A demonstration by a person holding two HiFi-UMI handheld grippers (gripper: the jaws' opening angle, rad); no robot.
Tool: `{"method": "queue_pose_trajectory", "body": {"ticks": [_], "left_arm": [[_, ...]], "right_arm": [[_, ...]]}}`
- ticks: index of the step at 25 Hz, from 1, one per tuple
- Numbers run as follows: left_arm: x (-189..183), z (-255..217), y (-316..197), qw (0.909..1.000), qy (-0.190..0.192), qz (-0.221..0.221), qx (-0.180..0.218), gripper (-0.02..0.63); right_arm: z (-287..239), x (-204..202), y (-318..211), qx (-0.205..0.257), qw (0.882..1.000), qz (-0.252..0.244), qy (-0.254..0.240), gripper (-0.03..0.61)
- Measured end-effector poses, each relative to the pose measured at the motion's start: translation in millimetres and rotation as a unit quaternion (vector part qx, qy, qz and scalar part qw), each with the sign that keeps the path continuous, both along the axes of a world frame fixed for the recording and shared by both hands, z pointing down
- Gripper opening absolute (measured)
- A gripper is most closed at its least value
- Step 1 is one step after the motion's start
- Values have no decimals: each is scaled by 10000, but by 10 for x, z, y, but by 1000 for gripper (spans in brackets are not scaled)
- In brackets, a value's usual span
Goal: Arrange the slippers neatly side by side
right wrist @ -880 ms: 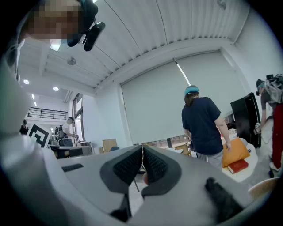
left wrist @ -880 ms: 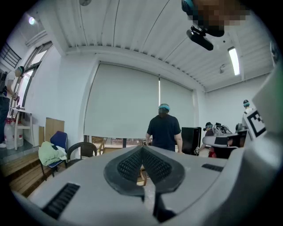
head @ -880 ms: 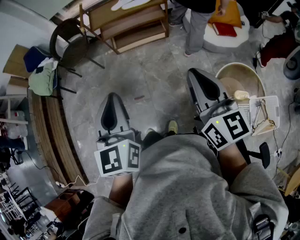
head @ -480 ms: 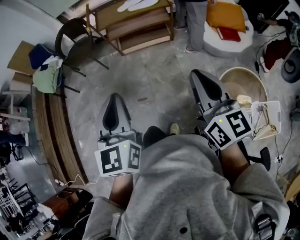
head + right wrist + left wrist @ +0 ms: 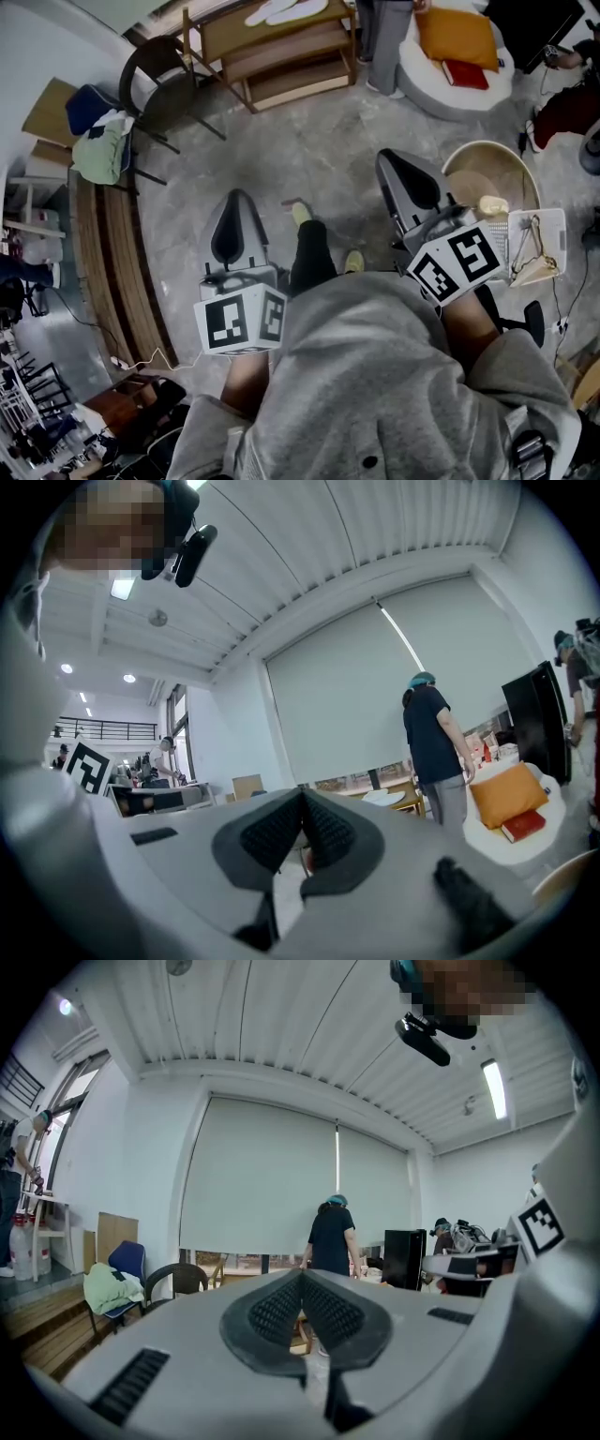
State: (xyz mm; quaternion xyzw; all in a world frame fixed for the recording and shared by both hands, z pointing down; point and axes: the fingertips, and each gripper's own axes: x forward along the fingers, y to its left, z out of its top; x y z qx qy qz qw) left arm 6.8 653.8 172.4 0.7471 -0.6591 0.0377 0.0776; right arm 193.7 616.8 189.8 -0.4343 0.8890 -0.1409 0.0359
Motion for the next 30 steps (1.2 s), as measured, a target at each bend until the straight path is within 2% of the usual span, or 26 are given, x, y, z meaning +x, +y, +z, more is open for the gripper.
{"method": "queue_pose_trajectory", "body": {"ticks": [6, 14, 22, 30], "left_arm": [[-102, 2, -92, 10000, 44, 3, 73, 14], [-246, 65, -481, 9999, 123, 107, 15, 14], [-426, 167, -1009, 9997, 191, 166, -59, 14], [-595, 106, -1754, 9998, -36, 199, -1, 14]], "right_arm": [[-9, -117, -85, 98, 9999, -43, 110, 25], [55, -308, -400, 56, 9997, -84, 215, 25], [111, -518, -900, -6, 9993, -83, 373, 25], [86, -744, -1624, -27, 9991, -60, 421, 25]]}}
